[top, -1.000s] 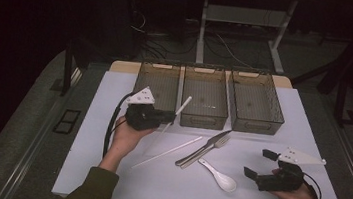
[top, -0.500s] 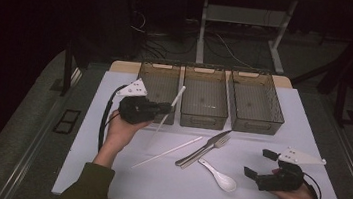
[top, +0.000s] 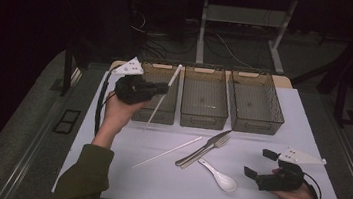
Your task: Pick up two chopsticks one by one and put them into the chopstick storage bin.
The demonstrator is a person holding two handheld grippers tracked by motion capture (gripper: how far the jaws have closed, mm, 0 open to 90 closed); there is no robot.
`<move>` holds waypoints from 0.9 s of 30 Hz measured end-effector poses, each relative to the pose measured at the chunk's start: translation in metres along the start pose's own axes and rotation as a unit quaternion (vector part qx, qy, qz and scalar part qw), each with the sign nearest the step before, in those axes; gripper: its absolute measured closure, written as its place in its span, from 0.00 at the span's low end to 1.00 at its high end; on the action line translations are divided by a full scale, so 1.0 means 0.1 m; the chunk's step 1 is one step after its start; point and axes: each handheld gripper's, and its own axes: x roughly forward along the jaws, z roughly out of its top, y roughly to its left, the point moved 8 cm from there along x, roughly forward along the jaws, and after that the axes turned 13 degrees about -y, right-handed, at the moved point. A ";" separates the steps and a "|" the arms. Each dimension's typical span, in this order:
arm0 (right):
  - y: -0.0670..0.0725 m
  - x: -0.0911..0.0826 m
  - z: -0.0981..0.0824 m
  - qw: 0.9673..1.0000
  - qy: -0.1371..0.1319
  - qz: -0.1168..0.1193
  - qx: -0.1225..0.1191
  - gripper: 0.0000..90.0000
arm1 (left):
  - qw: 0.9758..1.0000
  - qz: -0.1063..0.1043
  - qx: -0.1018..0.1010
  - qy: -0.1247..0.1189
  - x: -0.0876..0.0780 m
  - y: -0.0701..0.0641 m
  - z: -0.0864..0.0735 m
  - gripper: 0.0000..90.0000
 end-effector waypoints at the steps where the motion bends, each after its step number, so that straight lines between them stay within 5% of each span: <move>1: 0.00 0.00 0.00 1.000 0.000 0.000 0.000 0.02 | 1.000 0.003 -0.001 0.000 0.01 0.04 0.03 0.94; 14: 0.00 0.00 0.00 1.000 -0.001 0.000 0.002 0.02 | 0.999 0.045 -0.002 -0.011 0.03 0.56 0.45 0.94; 19: 0.00 0.00 0.00 1.000 -0.001 0.001 0.003 0.02 | 0.998 0.057 -0.008 -0.014 0.05 0.71 0.43 0.94; 27: -0.01 0.00 0.00 1.000 0.000 0.002 0.004 0.02 | 0.996 0.084 -0.023 0.017 0.11 0.97 0.19 0.94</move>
